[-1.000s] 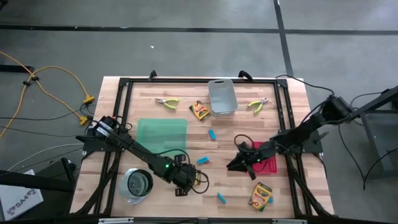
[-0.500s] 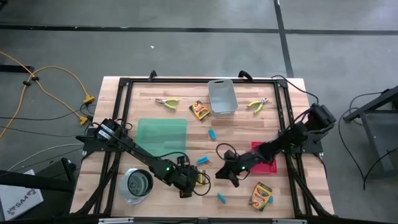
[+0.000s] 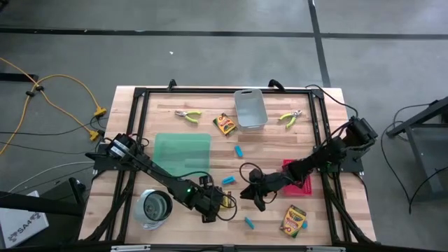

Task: Pick & Place School Supplies
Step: Put the crayon box into the green bin

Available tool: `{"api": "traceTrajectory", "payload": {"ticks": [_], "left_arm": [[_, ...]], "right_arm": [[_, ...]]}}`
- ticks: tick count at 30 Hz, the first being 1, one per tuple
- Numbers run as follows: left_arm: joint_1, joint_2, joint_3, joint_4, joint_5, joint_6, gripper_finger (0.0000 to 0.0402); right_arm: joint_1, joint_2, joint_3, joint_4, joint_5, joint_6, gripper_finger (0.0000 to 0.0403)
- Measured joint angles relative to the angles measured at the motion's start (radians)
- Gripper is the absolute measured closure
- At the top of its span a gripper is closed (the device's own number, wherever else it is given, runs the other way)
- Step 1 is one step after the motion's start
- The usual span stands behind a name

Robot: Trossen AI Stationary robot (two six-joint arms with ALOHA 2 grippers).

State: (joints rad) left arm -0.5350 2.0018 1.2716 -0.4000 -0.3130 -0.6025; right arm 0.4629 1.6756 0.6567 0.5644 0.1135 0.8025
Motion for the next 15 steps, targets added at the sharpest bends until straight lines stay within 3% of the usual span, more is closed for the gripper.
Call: {"api": "traceTrajectory", "payload": {"ticks": [7, 10, 15], "left_arm": [[0.0, 0.0, 0.0, 0.003, -0.001, 0.001, 0.0243], [0.0, 0.0, 0.0, 0.003, -0.001, 0.002, 0.0243], [0.0, 0.0, 0.0, 0.006, -0.002, 0.005, 0.0243]], "right_arm": [[0.026, 0.0, 0.012, 0.013, 0.028, -0.23, 0.0337], [0.062, 0.0, 0.034, 0.011, 0.04, -0.447, 0.0337], [0.128, 0.0, 0.085, -0.086, 0.196, -0.752, 0.0337]]}}
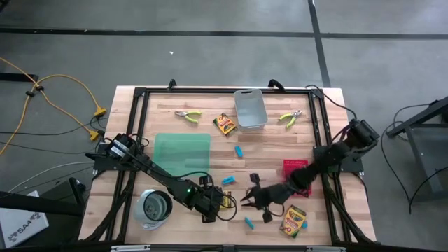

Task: Pick & Place School Supplies
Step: Put the crayon box into the green bin

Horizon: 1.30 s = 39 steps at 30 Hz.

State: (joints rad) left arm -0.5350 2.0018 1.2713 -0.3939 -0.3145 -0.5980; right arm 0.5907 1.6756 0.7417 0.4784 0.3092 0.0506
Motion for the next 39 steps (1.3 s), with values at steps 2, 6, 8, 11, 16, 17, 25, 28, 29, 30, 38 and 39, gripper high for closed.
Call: {"api": "traceTrajectory", "payload": {"ticks": [2, 6, 8, 11, 16, 17, 25, 28, 29, 30, 38, 39], "left_arm": [[0.0, 0.0, 0.0, 0.003, -0.001, 0.0, 0.0243], [0.0, 0.0, 0.0, 0.006, -0.001, 0.0, 0.0243], [0.0, 0.0, 0.0, 0.007, -0.001, 0.0, 0.0243], [0.0, 0.0, 0.0, 0.008, -0.001, 0.0, 0.0243], [0.0, 0.0, 0.0, 0.01, -0.001, 0.0, 0.0243], [0.0, 0.0, 0.0, 0.01, -0.001, 0.0, 0.0243], [0.0, 0.0, 0.0, 0.01, -0.001, 0.0, 0.0243], [-0.001, 0.0, 0.0, 0.01, -0.001, 0.0, 0.0243], [-0.001, 0.0, 0.0, 0.01, -0.001, 0.0, 0.0243], [-0.001, 0.0, 0.0, 0.011, -0.001, 0.0, 0.0243], [-0.001, 0.001, 0.002, 0.041, -0.035, -0.002, 0.0243], [-0.001, 0.001, 0.001, 0.044, -0.038, -0.002, 0.0243]], "right_arm": [[0.019, 0.0, 0.013, -0.032, 0.077, -0.088, 0.0337], [0.041, 0.015, 0.029, -0.028, 0.189, -0.149, 0.0337], [0.05, 0.018, 0.041, -0.02, 0.2, -0.151, 0.0337], [0.052, 0.018, 0.054, -0.016, 0.199, -0.082, 0.0337], [0.038, 0.018, 0.067, -0.01, 0.148, 0.193, 0.0337], [0.028, 0.018, 0.067, -0.011, 0.12, 0.255, 0.0337], [-0.016, 0.018, 0.072, -0.045, 0.027, 0.487, 0.0305], [-0.022, 0.018, 0.072, -0.062, 0.031, 0.53, 0.0269], [-0.023, 0.018, 0.072, -0.063, 0.032, 0.556, 0.0257], [-0.027, 0.018, 0.072, -0.062, 0.031, 0.596, 0.0247], [-0.062, 0.018, 0.072, -0.118, -0.009, 1.025, 0.0208], [-0.066, 0.018, 0.072, -0.118, -0.021, 1.067, 0.0208]]}}
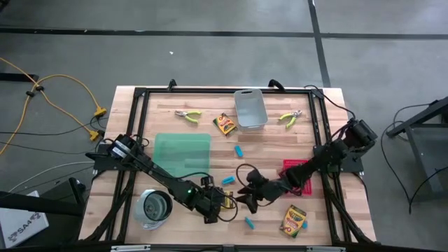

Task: Pick & Place School Supplies
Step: Put the crayon box into the green bin

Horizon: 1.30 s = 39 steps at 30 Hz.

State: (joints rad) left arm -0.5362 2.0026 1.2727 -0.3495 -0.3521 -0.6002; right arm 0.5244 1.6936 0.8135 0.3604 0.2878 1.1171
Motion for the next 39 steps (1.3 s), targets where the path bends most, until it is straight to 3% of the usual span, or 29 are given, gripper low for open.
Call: {"api": "traceTrajectory", "payload": {"ticks": [6, 16, 22, 27, 32, 39], "left_arm": [[-0.001, 0.0, 0.0, -0.001, -0.008, 0.001, 0.0243], [-0.013, 0.0, 0.0, -0.005, -0.036, 0.001, 0.0243], [-0.013, 0.001, 0.0, -0.007, -0.038, 0.009, 0.0243], [-0.013, 0.001, 0.0, -0.008, -0.038, 0.023, 0.0243], [-0.022, 0.001, 0.0, -0.004, -0.046, 0.024, 0.0243], [-0.023, 0.001, -0.001, 0.003, -0.051, 0.012, 0.0243]], "right_arm": [[-0.032, 0.0, 0.0, -0.023, -0.094, 0.231, 0.0222], [-0.058, 0.016, 0.0, -0.015, -0.155, 0.374, 0.0247], [-0.098, 0.098, 0.081, -0.061, -0.318, 0.355, 0.025], [-0.134, 0.194, 0.26, -0.329, -0.455, 0.264, 0.025], [-0.141, 0.225, 0.33, -0.4, -0.402, 0.211, 0.025], [-0.134, 0.224, 0.331, -0.426, -0.293, 0.271, 0.025]]}}
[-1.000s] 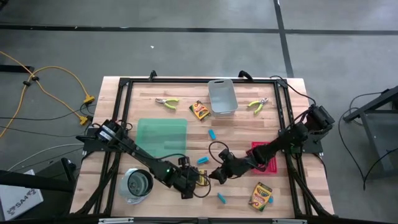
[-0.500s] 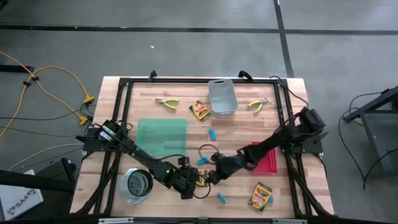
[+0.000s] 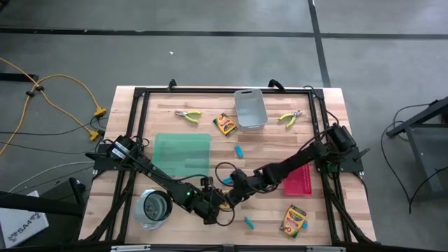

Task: Pick & Place School Supplies
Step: Put the crayon box into the green bin

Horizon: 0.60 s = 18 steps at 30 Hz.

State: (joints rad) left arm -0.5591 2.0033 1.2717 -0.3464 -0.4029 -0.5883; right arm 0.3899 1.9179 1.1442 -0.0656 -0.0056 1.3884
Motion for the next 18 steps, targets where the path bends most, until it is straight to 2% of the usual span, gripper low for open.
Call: {"api": "traceTrajectory", "payload": {"ticks": [11, 18], "left_arm": [[-0.015, 0.001, 0.0, 0.005, -0.048, -0.033, 0.0243], [-0.035, 0.003, 0.0, 0.008, -0.101, -0.034, 0.0243]], "right_arm": [[0.066, 0.0, -0.001, -0.061, 0.099, 0.132, 0.025], [0.061, 0.013, -0.001, -0.052, 0.112, 0.163, 0.025]]}}
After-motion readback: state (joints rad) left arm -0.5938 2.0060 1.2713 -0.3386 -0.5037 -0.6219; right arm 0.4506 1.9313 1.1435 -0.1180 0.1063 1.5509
